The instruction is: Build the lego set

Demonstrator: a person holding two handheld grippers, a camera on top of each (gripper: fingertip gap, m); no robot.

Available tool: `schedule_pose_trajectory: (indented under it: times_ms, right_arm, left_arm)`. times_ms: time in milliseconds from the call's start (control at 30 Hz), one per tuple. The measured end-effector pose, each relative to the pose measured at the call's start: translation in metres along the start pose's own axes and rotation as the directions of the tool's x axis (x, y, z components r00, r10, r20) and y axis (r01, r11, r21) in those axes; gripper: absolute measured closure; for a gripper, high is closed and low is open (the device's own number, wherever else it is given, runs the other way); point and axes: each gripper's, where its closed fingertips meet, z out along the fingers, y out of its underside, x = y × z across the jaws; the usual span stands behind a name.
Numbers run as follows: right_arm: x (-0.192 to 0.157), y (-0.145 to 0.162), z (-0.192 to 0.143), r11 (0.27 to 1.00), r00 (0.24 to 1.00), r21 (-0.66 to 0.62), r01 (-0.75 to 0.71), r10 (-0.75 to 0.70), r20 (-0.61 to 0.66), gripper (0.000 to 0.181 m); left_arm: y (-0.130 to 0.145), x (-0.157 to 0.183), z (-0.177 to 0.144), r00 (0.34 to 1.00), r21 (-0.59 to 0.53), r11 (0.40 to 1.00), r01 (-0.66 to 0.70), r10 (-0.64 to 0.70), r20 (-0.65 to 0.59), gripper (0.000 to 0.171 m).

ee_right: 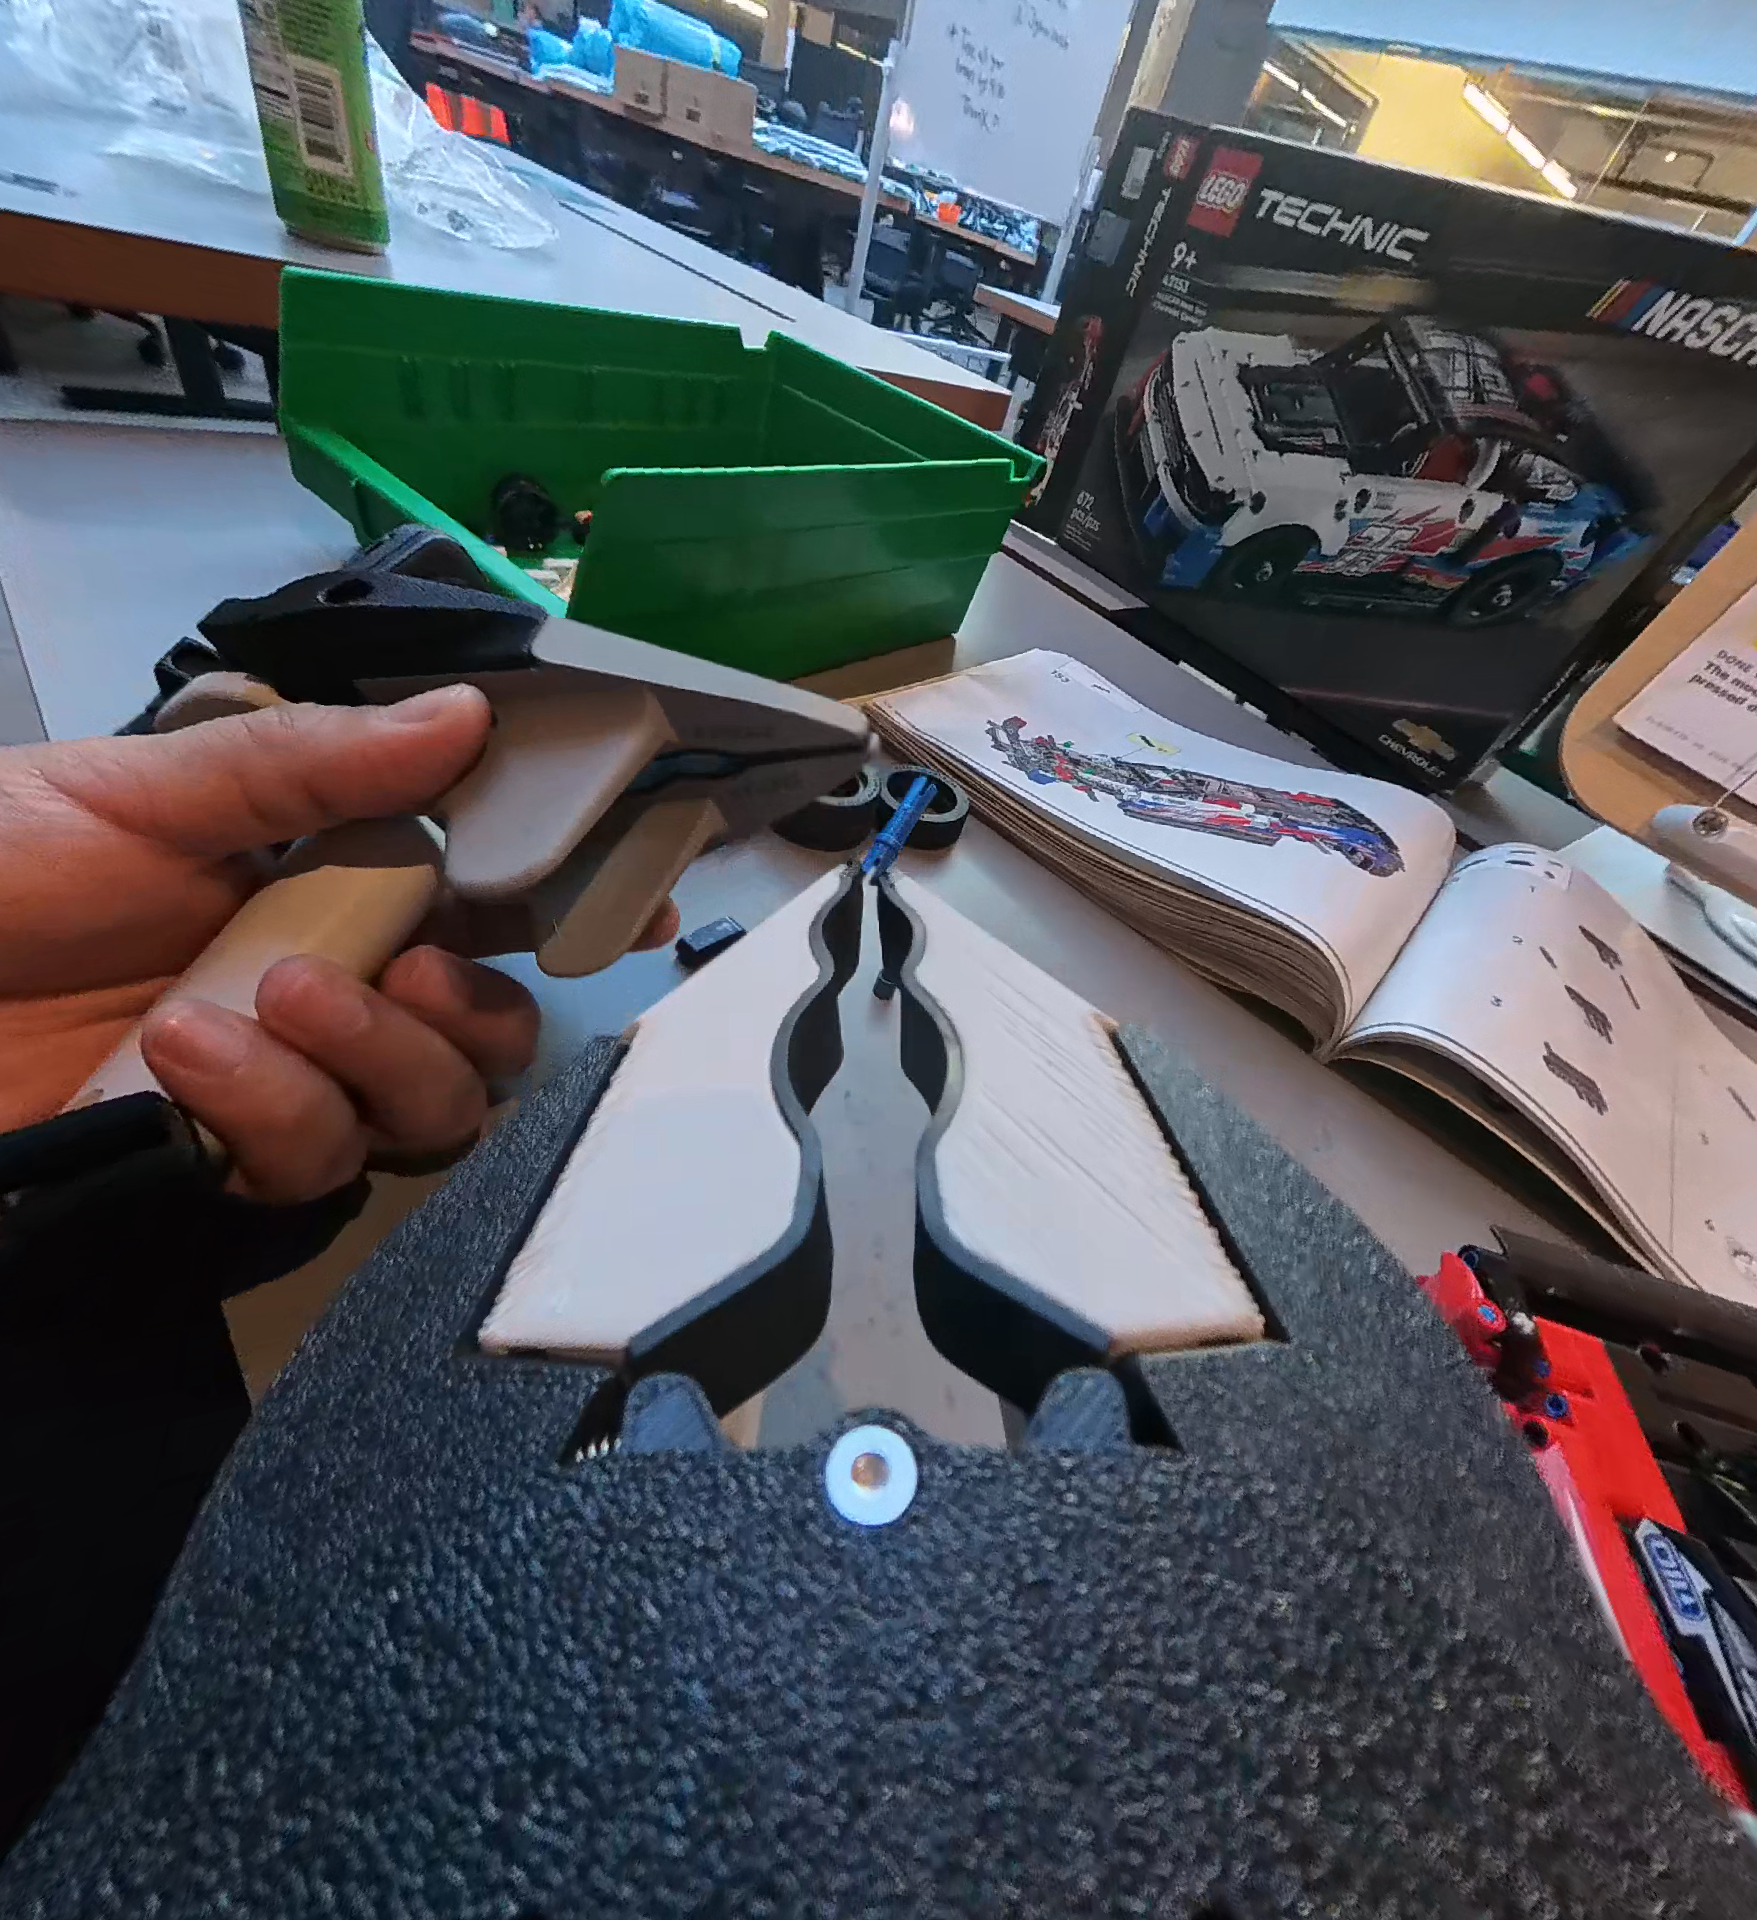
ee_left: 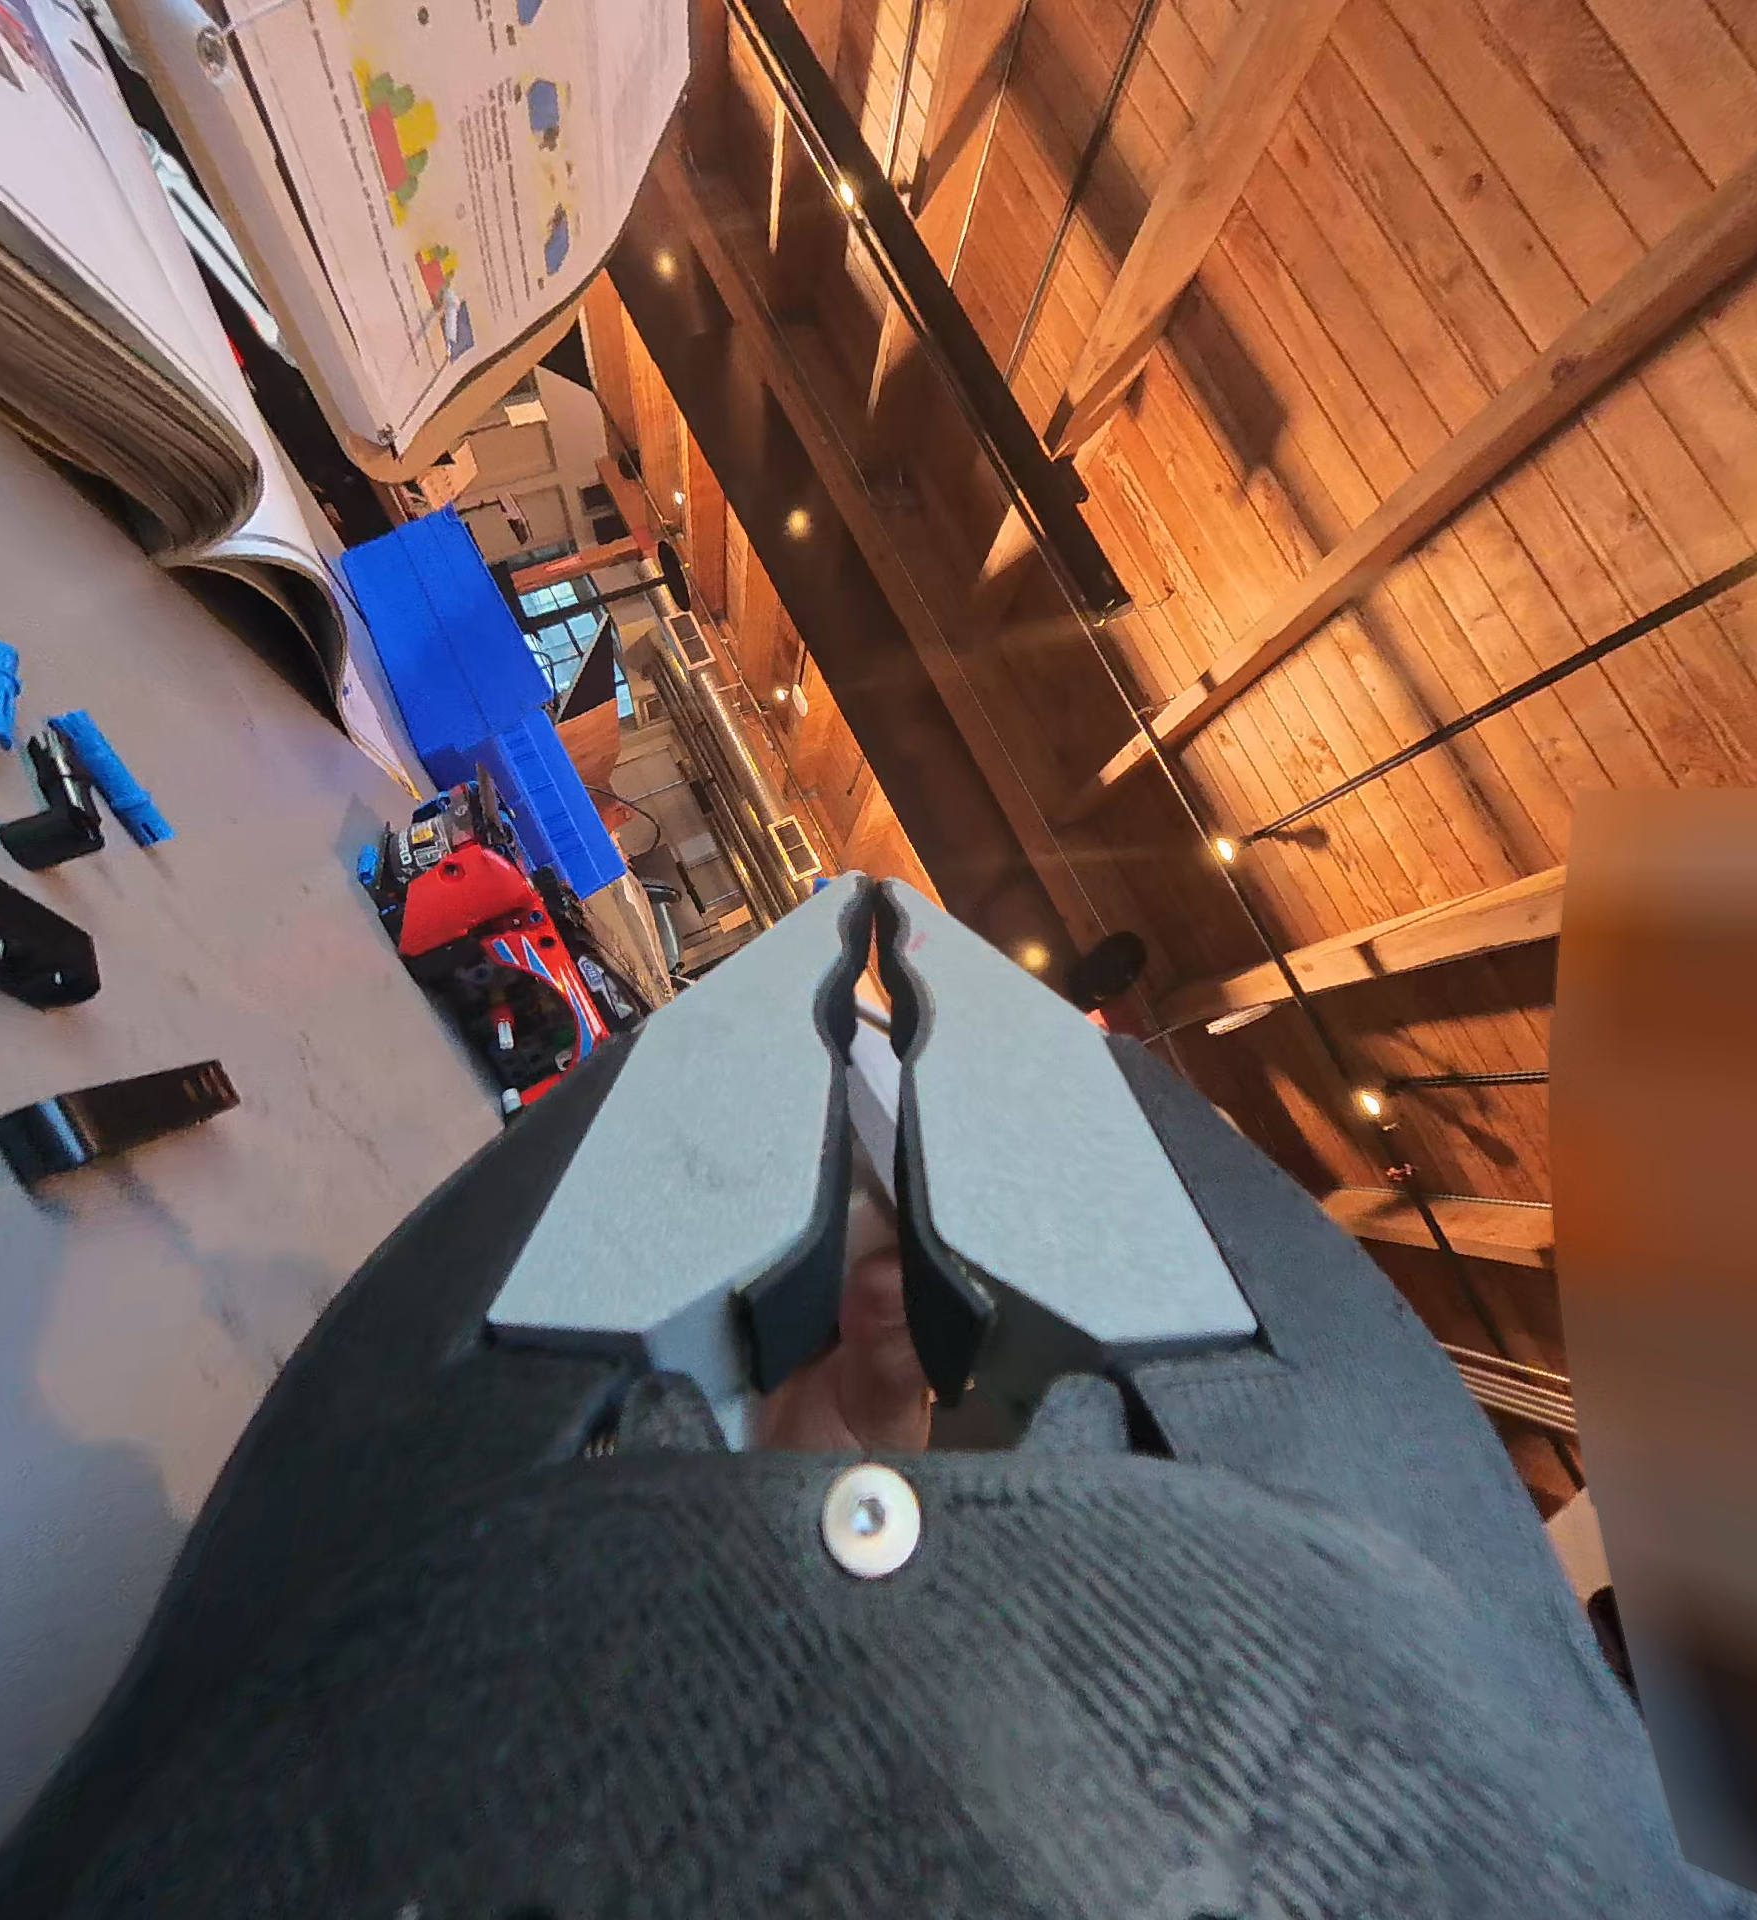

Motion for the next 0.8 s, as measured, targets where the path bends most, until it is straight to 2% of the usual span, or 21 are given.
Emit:
schedule_pose_trajectory:
  times_ms: [133, 200, 300, 367, 433, 500, 567, 700, 800]
  right_arm:
    - [0.003, 0.007, -0.002, 0.999, 0.999, -0.033, -0.026, 0.027, 0.028, 0.179]
    - [0.004, 0.015, -0.005, 0.996, 0.998, -0.08, -0.037, 0.042, 0.056, 0.179]
    - [0.011, 0.027, -0.014, 0.987, 0.994, -0.153, -0.055, 0.068, 0.086, 0.179]
    - [0.015, 0.036, -0.023, 0.977, 0.989, -0.2, -0.076, 0.099, 0.109, 0.179]
    - [0.015, 0.051, -0.035, 0.96, 0.981, -0.261, -0.102, 0.141, 0.136, 0.178]
    - [0.014, 0.064, -0.047, 0.946, 0.974, -0.303, -0.113, 0.166, 0.154, 0.178]
    - [0.013, 0.076, -0.057, 0.934, 0.974, -0.347, -0.089, 0.155, 0.168, 0.178]
    - [0.012, 0.091, -0.067, 0.917, 0.976, -0.399, -0.016, 0.1, 0.192, 0.178]
    - [0.007, 0.094, -0.068, 0.911, 0.967, -0.413, -0.006, 0.11, 0.229, 0.178]
  left_arm:
    - [-0.015, 0.005, -0.002, 0.999, -0.014, 0.999, -0.038, 0.038, -0.016, 0.171]
    - [-0.027, 0.018, -0.002, 0.991, -0.068, 0.989, -0.131, 0.128, -0.049, 0.171]
    - [-0.033, 0.031, -0.002, 0.951, -0.283, 0.908, -0.309, 0.299, -0.077, 0.17]
    - [-0.029, 0.039, -0.011, 0.925, -0.428, 0.822, -0.376, 0.357, -0.127, 0.169]
    - [-0.026, 0.036, -0.023, 0.879, -0.522, 0.722, -0.454, 0.458, -0.132, 0.171]
    - [-0.018, 0.02, -0.039, 0.802, -0.615, 0.591, -0.522, 0.585, -0.118, 0.171]
    - [-0.007, 0.0, -0.054, 0.721, -0.701, 0.458, -0.547, 0.684, -0.115, 0.164]
    - [0.003, -0.031, -0.07, 0.553, -0.781, 0.248, -0.573, 0.82, -0.146, 0.157]
    - [0.012, -0.041, -0.081, 0.496, -0.833, 0.107, -0.544, 0.841, -0.216, 0.145]
